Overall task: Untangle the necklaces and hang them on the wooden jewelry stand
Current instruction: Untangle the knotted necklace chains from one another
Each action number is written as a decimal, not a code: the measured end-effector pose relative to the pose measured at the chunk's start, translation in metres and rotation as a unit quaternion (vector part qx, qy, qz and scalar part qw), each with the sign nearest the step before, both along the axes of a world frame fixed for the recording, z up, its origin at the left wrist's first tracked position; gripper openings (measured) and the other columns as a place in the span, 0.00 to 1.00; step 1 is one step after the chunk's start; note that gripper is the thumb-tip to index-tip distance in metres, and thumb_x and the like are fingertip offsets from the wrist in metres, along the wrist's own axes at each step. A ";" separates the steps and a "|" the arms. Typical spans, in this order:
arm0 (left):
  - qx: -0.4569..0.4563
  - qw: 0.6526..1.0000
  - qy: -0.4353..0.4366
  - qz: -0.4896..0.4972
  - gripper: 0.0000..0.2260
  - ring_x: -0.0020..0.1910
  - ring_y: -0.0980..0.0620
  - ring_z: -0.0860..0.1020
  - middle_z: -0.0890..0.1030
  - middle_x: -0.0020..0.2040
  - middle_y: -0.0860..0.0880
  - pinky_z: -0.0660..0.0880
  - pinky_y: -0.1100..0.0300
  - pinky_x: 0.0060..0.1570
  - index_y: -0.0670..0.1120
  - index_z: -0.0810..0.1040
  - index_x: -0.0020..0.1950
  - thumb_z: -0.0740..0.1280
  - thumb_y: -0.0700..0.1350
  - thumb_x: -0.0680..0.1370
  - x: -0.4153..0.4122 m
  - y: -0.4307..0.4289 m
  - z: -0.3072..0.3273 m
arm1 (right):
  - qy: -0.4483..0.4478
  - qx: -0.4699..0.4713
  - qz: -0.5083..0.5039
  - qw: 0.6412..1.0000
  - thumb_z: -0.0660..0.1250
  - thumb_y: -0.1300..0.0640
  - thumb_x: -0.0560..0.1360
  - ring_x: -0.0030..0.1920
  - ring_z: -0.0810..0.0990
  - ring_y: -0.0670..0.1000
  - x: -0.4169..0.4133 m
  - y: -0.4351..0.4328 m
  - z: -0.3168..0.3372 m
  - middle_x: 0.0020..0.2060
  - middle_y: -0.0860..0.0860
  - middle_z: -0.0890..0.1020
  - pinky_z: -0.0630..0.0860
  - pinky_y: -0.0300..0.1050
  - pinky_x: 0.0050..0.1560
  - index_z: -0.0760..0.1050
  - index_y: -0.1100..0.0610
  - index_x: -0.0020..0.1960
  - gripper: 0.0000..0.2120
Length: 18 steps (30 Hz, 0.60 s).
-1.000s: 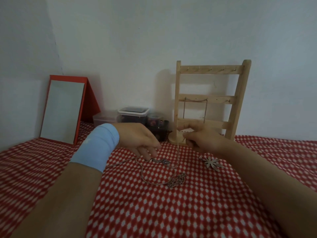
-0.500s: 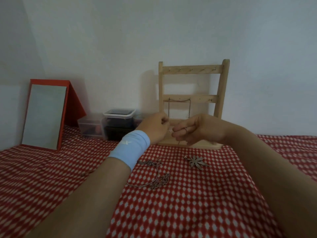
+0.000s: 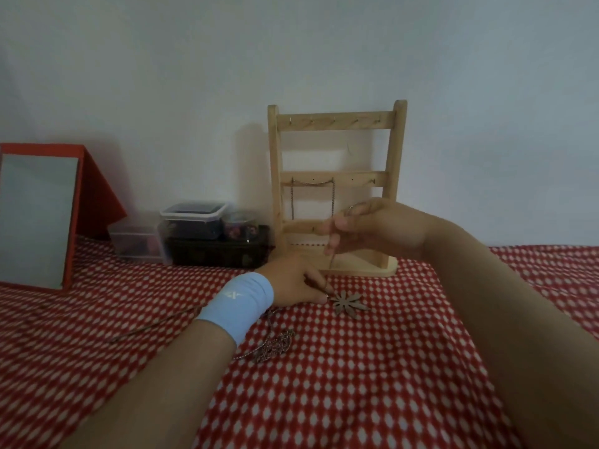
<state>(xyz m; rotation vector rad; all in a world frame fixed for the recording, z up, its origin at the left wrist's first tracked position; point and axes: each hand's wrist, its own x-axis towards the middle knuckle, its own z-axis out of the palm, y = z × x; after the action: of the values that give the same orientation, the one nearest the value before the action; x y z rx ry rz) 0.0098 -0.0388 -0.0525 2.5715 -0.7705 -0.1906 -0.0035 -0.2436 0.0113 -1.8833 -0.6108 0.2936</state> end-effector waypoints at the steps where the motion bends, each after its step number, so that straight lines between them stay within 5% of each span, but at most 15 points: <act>1: -0.005 1.000 0.013 -0.001 0.11 0.60 0.57 0.75 0.79 0.61 0.57 0.66 0.64 0.63 0.54 0.83 0.58 0.70 0.50 0.77 0.000 0.000 0.000 | 0.037 0.058 0.023 0.997 0.58 0.61 0.84 0.43 0.84 0.57 0.000 -0.001 -0.001 0.43 0.63 0.80 0.81 0.51 0.58 0.87 0.55 0.47 0.18; 3: -0.024 0.997 0.072 0.017 0.08 0.58 0.56 0.75 0.80 0.57 0.57 0.67 0.61 0.64 0.56 0.84 0.53 0.68 0.53 0.77 0.000 0.001 0.001 | 0.116 0.125 0.065 0.983 0.57 0.60 0.83 0.30 0.70 0.49 0.001 -0.004 0.001 0.34 0.53 0.68 0.81 0.46 0.41 0.84 0.58 0.55 0.17; 5: -0.084 0.981 0.166 0.054 0.12 0.55 0.52 0.77 0.82 0.53 0.53 0.69 0.57 0.62 0.53 0.84 0.51 0.67 0.57 0.75 -0.001 -0.002 0.005 | 0.188 0.101 0.115 0.970 0.59 0.55 0.82 0.30 0.59 0.47 0.000 -0.009 0.005 0.34 0.49 0.62 0.71 0.38 0.27 0.82 0.58 0.59 0.16; 8: -0.118 0.964 0.226 0.069 0.16 0.55 0.49 0.76 0.81 0.60 0.48 0.68 0.61 0.56 0.46 0.82 0.56 0.58 0.53 0.81 -0.002 0.001 0.010 | 0.267 -0.013 0.178 0.947 0.57 0.55 0.83 0.29 0.56 0.45 0.001 -0.009 0.005 0.35 0.48 0.60 0.59 0.35 0.23 0.82 0.57 0.57 0.16; 10: -0.055 0.989 0.133 0.020 0.14 0.54 0.52 0.75 0.81 0.58 0.47 0.69 0.64 0.50 0.46 0.81 0.60 0.58 0.50 0.82 0.000 0.006 0.009 | 0.272 -0.097 0.166 0.943 0.54 0.55 0.85 0.28 0.59 0.44 0.001 -0.003 0.002 0.34 0.47 0.62 0.59 0.35 0.23 0.81 0.58 0.60 0.18; 13: 0.032 0.999 0.014 -0.019 0.11 0.53 0.54 0.78 0.80 0.48 0.56 0.73 0.62 0.55 0.51 0.83 0.57 0.70 0.51 0.77 0.002 0.007 0.000 | 0.236 -0.232 0.085 0.940 0.55 0.54 0.86 0.27 0.61 0.44 0.000 0.009 0.000 0.31 0.47 0.66 0.60 0.35 0.24 0.81 0.57 0.60 0.17; 18: -0.037 0.998 -0.060 0.007 0.09 0.49 0.54 0.80 0.84 0.50 0.51 0.76 0.58 0.56 0.47 0.84 0.52 0.72 0.49 0.75 0.001 0.001 -0.007 | 0.125 -0.290 -0.041 0.948 0.58 0.50 0.85 0.26 0.63 0.45 0.001 0.022 -0.006 0.29 0.46 0.69 0.62 0.37 0.25 0.83 0.54 0.47 0.17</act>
<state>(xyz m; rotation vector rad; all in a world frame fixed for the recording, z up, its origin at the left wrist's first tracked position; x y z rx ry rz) 0.0108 -0.0375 -0.0591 2.5353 -0.7878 -0.0044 -0.0021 -0.2216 0.0052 -2.3731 -0.2827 0.7058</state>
